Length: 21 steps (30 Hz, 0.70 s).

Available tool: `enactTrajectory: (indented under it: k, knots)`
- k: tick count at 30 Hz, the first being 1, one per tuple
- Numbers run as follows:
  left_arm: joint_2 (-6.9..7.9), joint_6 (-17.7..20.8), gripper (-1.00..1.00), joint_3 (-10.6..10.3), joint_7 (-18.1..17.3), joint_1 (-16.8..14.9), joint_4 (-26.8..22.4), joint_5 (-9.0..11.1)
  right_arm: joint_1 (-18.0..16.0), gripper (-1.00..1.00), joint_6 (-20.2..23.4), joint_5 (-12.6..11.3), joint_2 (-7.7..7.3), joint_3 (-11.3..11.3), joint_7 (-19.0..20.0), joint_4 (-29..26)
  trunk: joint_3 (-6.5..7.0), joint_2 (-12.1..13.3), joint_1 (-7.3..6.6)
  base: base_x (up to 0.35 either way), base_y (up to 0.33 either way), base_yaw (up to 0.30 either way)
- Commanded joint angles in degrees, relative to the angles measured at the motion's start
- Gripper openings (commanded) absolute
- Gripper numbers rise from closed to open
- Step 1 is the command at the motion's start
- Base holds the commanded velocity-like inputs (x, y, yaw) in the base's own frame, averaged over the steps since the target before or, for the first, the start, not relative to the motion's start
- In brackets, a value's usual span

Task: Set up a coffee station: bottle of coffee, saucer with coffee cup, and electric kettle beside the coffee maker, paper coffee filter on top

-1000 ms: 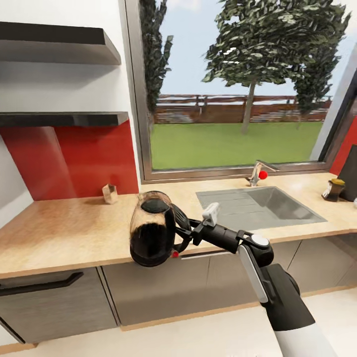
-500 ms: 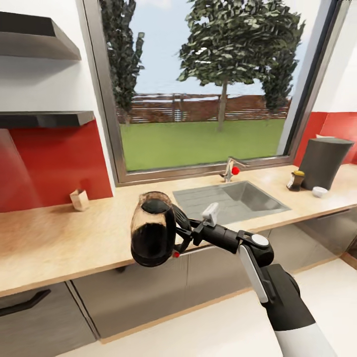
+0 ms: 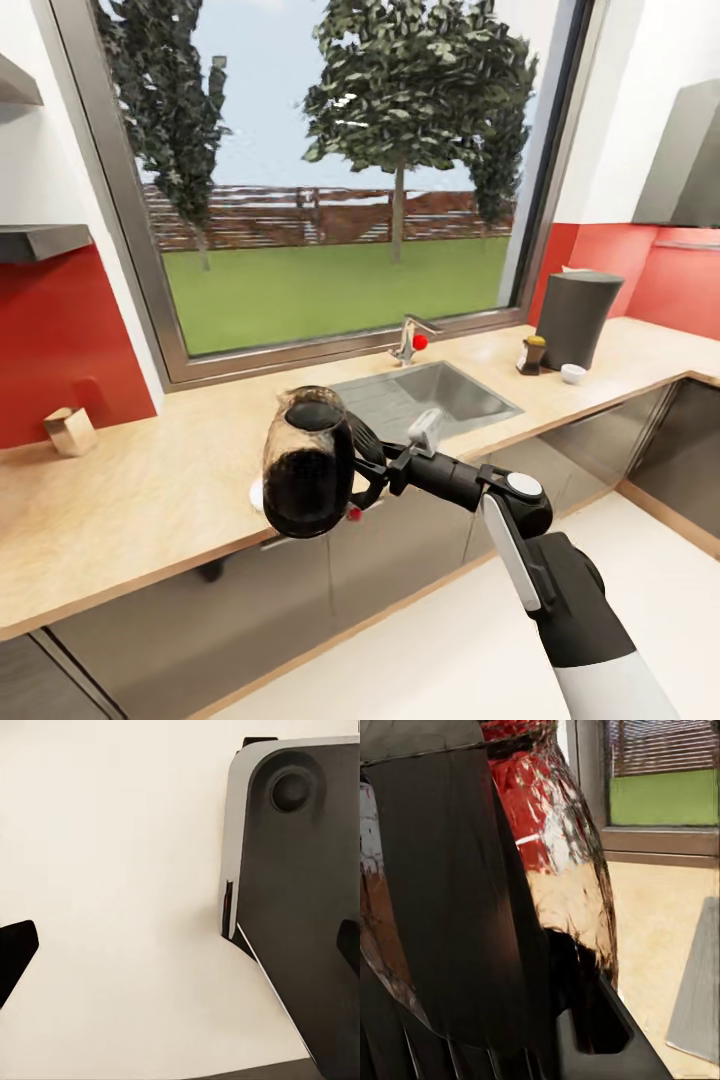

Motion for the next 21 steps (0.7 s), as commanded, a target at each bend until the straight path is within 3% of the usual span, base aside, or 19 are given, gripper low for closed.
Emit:
enactTrajectory:
  k: [1, 21]
  knots:
    - [-0.04, 0.3, 1.0, 0.5, -0.4, 0.0, -0.3, -0.5, -0.1, -1.0, 0.5, -0.7, -0.02, 0.0, -0.1, 0.0, -0.11, -0.1, 0.04, 0.001, -0.001, -0.3]
    - [-0.04, 0.3, 1.0, 0.5, -0.4, 0.1, -0.1, -0.5, -0.1, -1.0, 0.4, -0.7, -0.03, -0.1, -0.1, 0.1, -0.11, -0.1, 0.04, 0.0, 0.0, -0.3]
